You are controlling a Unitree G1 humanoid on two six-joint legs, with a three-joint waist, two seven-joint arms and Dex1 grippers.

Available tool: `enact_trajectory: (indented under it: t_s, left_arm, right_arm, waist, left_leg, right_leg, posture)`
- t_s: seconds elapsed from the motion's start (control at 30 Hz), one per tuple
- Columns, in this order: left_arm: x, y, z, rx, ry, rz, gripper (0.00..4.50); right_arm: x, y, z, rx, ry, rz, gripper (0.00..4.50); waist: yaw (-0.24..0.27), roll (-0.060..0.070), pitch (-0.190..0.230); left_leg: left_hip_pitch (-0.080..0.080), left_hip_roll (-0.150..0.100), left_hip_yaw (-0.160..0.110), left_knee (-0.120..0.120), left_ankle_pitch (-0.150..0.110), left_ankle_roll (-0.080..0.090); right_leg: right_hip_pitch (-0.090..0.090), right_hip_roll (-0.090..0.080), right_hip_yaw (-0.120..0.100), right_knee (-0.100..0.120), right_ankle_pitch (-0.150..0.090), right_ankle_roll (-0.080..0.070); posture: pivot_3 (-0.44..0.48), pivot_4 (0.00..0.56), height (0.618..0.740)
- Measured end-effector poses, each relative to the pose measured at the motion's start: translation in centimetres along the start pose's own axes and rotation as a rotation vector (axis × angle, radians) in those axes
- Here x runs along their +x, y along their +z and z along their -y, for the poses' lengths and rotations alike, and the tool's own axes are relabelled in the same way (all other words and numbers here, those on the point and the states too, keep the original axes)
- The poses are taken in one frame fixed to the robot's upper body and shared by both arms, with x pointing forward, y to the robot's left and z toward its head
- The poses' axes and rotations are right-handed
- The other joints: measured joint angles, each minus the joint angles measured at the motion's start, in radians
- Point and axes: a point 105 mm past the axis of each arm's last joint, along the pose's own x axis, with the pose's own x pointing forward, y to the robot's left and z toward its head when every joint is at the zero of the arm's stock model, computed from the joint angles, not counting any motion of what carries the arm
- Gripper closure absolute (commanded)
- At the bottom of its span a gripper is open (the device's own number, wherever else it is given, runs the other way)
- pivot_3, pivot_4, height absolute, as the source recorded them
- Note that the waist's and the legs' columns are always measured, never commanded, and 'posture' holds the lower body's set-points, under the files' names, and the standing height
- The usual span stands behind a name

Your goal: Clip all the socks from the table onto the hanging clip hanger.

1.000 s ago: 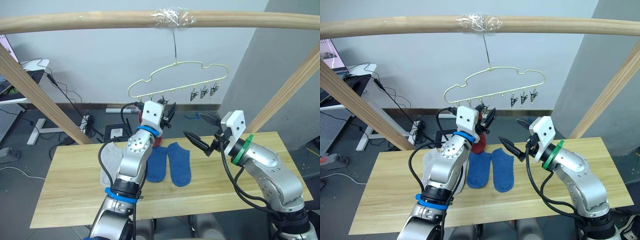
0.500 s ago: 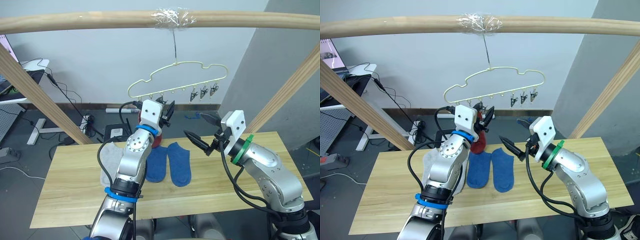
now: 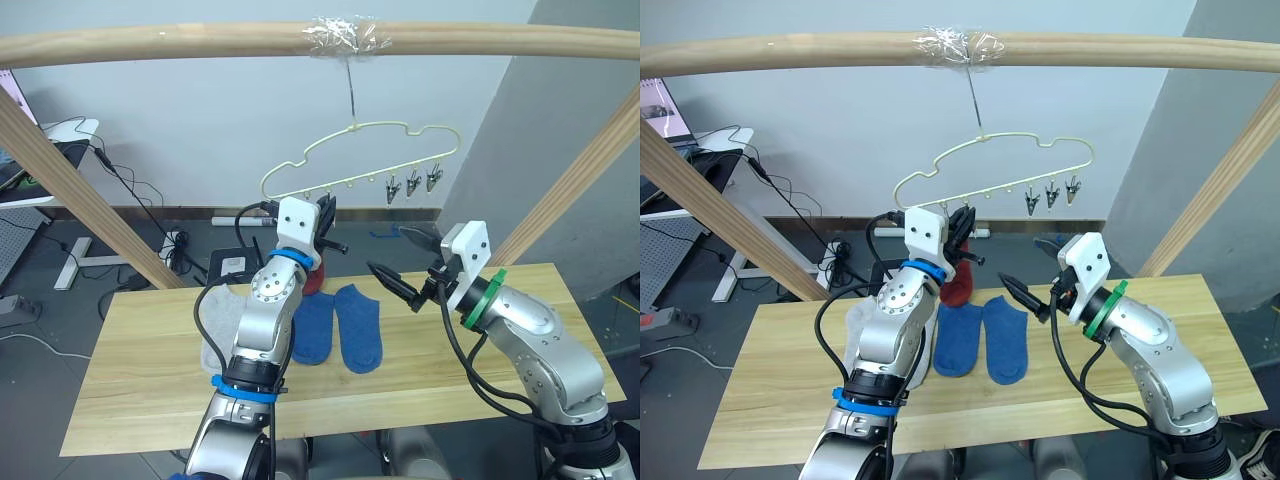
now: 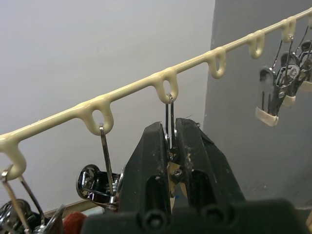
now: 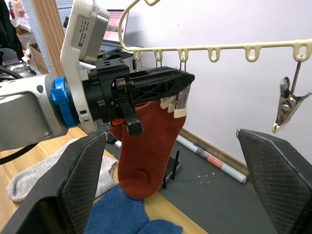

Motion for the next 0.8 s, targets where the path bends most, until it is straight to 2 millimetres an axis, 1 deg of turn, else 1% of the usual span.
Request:
enact_trajectory:
  t_s: [0.07, 0.13, 0.2, 0.27, 0.4, 0.47, 0.53, 0.67, 0.73, 0.8]
  left_arm:
    - [0.0, 0.1, -0.1, -0.020, -0.005, -0.015, 4.47]
    - [-0.2, 0.3, -0.3, -0.046, -0.021, -0.031, 4.47]
    - [-0.6, 0.6, -0.7, -0.079, -0.048, -0.059, 4.47]
    - [-0.9, 0.8, -1.3, -0.095, -0.064, -0.083, 4.47]
    - [-1.6, 1.3, -2.0, -0.118, -0.092, -0.120, 4.47]
    - [-2.0, 1.5, -2.2, -0.122, -0.099, -0.134, 4.47]
    - [-2.3, 1.6, -2.2, -0.128, -0.100, -0.134, 4.47]
    - [-2.8, 1.6, -1.7, -0.151, -0.115, -0.144, 4.47]
    - [-2.9, 1.5, -1.5, -0.157, -0.118, -0.150, 4.47]
    - [-3.0, 1.6, -1.4, -0.156, -0.123, -0.151, 4.47]
  right_arm:
    - [0.2, -1.4, -0.1, -0.040, 0.000, -0.074, 0.00]
    - [0.7, -4.0, -0.1, -0.055, -0.008, -0.186, 0.00]
    - [1.3, -7.4, -0.5, -0.039, 0.000, -0.307, 0.00]
    - [2.0, -9.7, -1.0, -0.028, 0.010, -0.382, 0.00]
    - [3.7, -11.8, -1.5, -0.042, 0.043, -0.460, 0.00]
    - [4.3, -13.0, -1.6, -0.011, 0.042, -0.500, 0.00]
    - [4.4, -14.3, -1.7, -0.004, 0.045, -0.548, 0.00]
    - [4.4, -17.2, -1.2, -0.019, 0.032, -0.654, 0.00]
    - [4.5, -17.9, -1.3, -0.016, 0.034, -0.674, 0.00]
    - [4.9, -18.1, -1.4, -0.020, 0.039, -0.671, 0.00]
  waist:
    - [0.000, 0.000, 0.000]
    - [-0.002, 0.000, 0.000]
    - [-0.005, 0.000, 0.000]
    - [-0.010, 0.000, 0.000]
    - [-0.014, 0.000, 0.000]
    - [-0.014, 0.000, 0.000]
    - [-0.011, 0.000, 0.000]
    - [-0.003, 0.000, 0.000]
    - [-0.002, 0.000, 0.000]
    - [-0.003, 0.000, 0.000]
  left_leg:
    - [0.001, 0.000, 0.000, 0.000, 0.000, 0.000]
    - [0.001, 0.000, 0.000, 0.000, 0.000, 0.000]
    - [0.002, 0.000, 0.000, 0.000, 0.000, 0.000]
    - [0.002, 0.001, 0.000, 0.000, 0.000, 0.000]
    - [0.002, 0.000, 0.000, 0.001, 0.000, 0.000]
    - [0.002, 0.000, -0.001, 0.000, 0.000, 0.000]
    - [0.002, 0.000, -0.001, 0.000, 0.000, 0.000]
    - [0.002, 0.000, -0.001, 0.000, 0.000, 0.000]
    - [0.002, 0.000, -0.001, 0.000, 0.000, 0.000]
    - [0.002, 0.000, 0.000, 0.000, 0.000, 0.000]
  right_leg:
    - [0.000, 0.000, 0.000, 0.000, 0.000, 0.000]
    - [0.001, 0.000, 0.000, 0.001, 0.000, 0.000]
    - [0.000, 0.001, 0.000, 0.002, 0.000, 0.000]
    - [0.000, 0.001, 0.000, 0.003, 0.000, 0.000]
    - [0.000, 0.001, 0.000, 0.003, 0.000, 0.000]
    - [0.000, 0.001, 0.000, 0.003, 0.000, 0.000]
    - [0.000, 0.001, 0.000, 0.003, 0.000, 0.000]
    - [0.000, 0.000, 0.000, 0.003, 0.000, 0.000]
    - [0.000, 0.001, 0.000, 0.003, 0.000, -0.001]
    - [0.000, 0.001, 0.001, 0.003, 0.000, -0.001]
  posture:
    - [-0.140, 0.186, 0.740]
    - [-0.130, 0.185, 0.740]
    - [-0.115, 0.187, 0.740]
    - [-0.108, 0.188, 0.740]
    - [-0.085, 0.190, 0.740]
    - [-0.071, 0.192, 0.740]
    - [-0.067, 0.193, 0.740]
    - [-0.051, 0.193, 0.740]
    - [-0.051, 0.193, 0.740]
    - [-0.047, 0.194, 0.740]
